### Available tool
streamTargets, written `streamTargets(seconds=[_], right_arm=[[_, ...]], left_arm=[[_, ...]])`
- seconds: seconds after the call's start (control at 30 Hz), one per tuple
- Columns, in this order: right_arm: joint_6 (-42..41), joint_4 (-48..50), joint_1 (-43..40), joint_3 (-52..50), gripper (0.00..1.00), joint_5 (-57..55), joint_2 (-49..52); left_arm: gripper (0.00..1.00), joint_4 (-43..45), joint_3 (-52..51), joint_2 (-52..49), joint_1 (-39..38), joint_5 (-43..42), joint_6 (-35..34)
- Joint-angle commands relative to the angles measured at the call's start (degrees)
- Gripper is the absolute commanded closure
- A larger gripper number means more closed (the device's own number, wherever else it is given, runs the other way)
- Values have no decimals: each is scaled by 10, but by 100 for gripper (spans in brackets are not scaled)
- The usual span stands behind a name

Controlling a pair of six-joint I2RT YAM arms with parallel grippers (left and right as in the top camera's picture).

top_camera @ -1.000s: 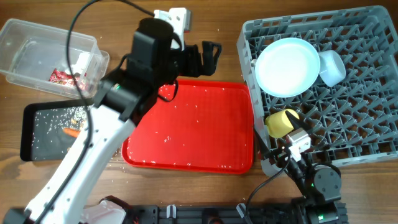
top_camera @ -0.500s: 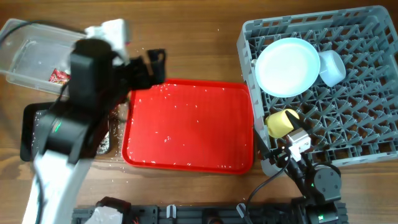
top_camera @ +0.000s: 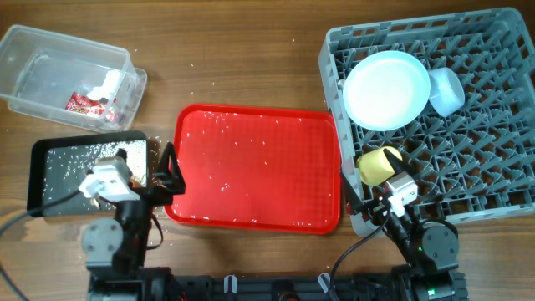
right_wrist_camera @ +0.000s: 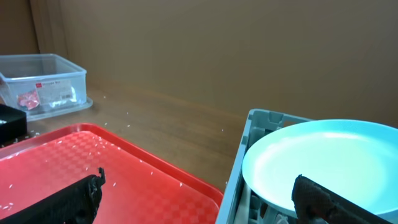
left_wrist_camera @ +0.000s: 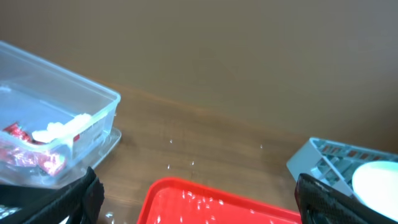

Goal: Sort waste into correct bins and load items into the dishwasher rack

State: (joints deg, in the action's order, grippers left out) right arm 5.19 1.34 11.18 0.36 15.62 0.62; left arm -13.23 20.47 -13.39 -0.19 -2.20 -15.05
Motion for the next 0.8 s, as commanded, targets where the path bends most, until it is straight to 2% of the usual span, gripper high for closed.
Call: streamTargets(seconds=[0.0,0.1,0.27,0.77], right_arm=[[-7,1,-1,-1,0,9,-3],[-7,1,-1,-1,0,9,-3],[-7,1,-1,-1,0,9,-3],[-7,1,-1,-1,0,9,-3]], left_arm=[[0,31,-99,68,5,1,9],[0,34,-155,131,5,1,9],[0,88,-199,132,3,3,9],[0,90,-202,132,-12,4,9]])
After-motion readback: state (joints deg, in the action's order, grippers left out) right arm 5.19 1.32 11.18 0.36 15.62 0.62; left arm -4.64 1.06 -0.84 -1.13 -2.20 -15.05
